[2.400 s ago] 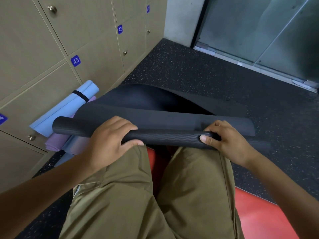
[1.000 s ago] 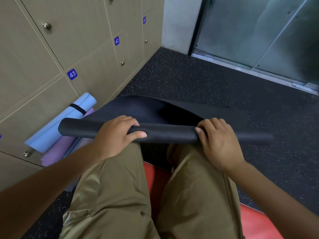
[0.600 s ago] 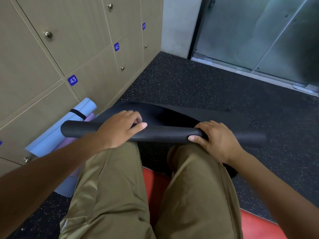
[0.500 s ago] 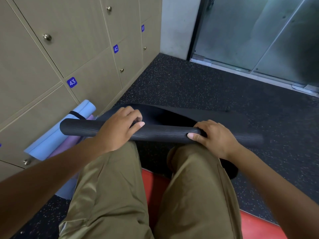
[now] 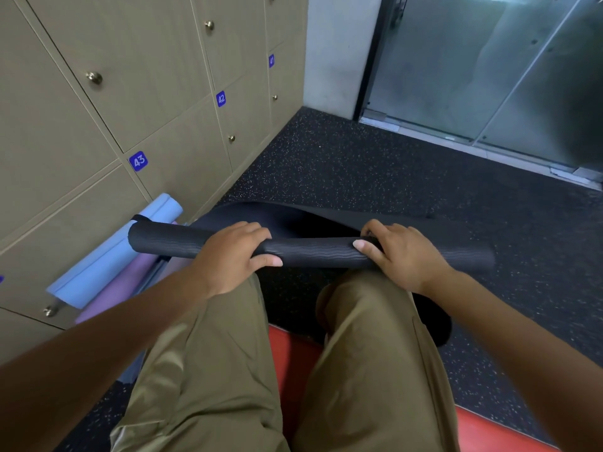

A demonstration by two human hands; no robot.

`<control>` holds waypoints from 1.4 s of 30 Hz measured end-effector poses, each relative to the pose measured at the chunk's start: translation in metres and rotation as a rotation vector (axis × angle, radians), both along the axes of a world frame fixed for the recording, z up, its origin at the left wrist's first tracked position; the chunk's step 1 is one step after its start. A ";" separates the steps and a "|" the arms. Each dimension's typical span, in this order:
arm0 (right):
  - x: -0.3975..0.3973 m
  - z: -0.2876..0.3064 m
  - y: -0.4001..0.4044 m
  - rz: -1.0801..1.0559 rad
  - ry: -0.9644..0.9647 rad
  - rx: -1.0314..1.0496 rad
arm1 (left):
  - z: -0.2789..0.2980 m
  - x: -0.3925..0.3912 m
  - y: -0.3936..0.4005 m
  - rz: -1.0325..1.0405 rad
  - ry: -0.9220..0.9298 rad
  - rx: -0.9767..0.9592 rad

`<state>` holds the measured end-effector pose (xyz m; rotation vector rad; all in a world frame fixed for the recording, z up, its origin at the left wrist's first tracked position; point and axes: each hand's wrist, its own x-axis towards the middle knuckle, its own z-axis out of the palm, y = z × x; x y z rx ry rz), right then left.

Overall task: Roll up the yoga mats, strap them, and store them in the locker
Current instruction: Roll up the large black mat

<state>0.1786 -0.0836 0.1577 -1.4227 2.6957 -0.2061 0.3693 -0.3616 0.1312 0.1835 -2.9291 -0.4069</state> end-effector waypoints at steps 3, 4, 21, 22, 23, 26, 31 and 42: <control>0.004 -0.008 0.005 0.034 0.150 -0.027 | 0.007 -0.009 -0.007 0.011 -0.138 0.091; 0.005 -0.011 0.006 0.040 0.194 -0.026 | 0.012 -0.014 -0.009 0.017 -0.203 0.135; -0.031 0.006 -0.023 -0.097 -0.302 0.069 | -0.015 -0.016 -0.006 -0.026 -0.072 -0.322; -0.036 0.006 -0.026 -0.098 -0.355 0.074 | -0.020 -0.017 -0.004 0.000 -0.055 -0.350; -0.040 0.005 -0.029 -0.101 -0.409 0.082 | -0.023 -0.020 -0.001 0.026 -0.059 -0.367; -0.051 0.000 -0.034 -0.117 -0.529 0.113 | -0.019 -0.039 0.002 0.087 -0.170 -0.377; -0.055 -0.008 -0.037 -0.126 -0.518 0.148 | -0.014 -0.062 -0.008 0.052 -0.265 -0.294; -0.043 -0.023 -0.044 -0.053 0.170 0.179 | 0.009 -0.105 -0.036 -0.037 -0.390 -0.147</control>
